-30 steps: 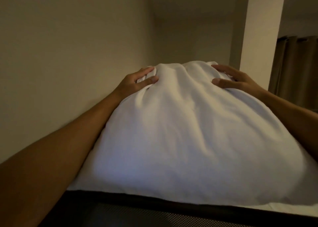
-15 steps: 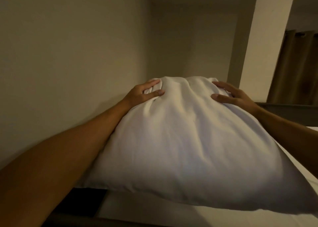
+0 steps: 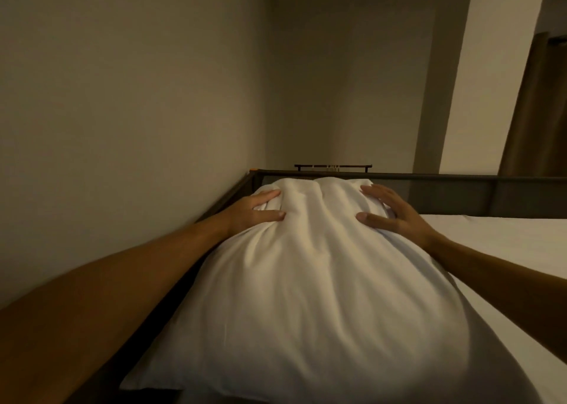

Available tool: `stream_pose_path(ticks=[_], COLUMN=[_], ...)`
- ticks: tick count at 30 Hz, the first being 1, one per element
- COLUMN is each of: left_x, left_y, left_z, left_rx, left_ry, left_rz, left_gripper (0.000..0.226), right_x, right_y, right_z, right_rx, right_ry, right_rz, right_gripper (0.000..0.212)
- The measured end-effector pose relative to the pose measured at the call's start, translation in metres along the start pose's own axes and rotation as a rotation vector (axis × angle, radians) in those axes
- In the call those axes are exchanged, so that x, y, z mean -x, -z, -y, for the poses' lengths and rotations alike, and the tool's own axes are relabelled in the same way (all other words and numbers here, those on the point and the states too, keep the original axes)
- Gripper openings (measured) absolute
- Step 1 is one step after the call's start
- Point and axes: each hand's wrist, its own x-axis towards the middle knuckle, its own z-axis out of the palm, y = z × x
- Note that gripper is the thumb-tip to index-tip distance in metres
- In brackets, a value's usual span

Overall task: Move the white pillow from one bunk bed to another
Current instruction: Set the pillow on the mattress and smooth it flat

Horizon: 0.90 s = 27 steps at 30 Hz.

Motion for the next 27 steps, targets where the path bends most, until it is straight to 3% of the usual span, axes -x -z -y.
stream_pose_path(ticks=[6,10,16,20,27], left_x=[-0.013,-0.016,-0.017,-0.017,-0.017], left_y=[-0.012,-0.033,-0.050,-0.051,-0.033], left_z=[0.011,0.032,0.050,0.057,0.039], left_rx=[0.049,0.009,0.003,0.008,-0.003], left_ry=[0.061,0.117,0.149,0.157,0.161], left_rz=[-0.003,0.054,0.081,0.075,0.049], left_gripper=[0.099,0.103,0.112,0.107,0.117], right_x=[-0.007,0.004,0.008,0.006,-0.006], right_y=[-0.015,-0.025,-0.028,-0.026,-0.014], right_z=[-0.024,-0.045,-0.058,-0.060,-0.043], right_rx=[0.005,0.039,0.109,0.134,0.092], right_ry=[-0.034,-0.112,-0.163,-0.197,-0.162], right_rz=[-0.015,0.072,0.172,0.205,0.193], right_gripper=[0.086,0.095,0.085,0.098,0.084])
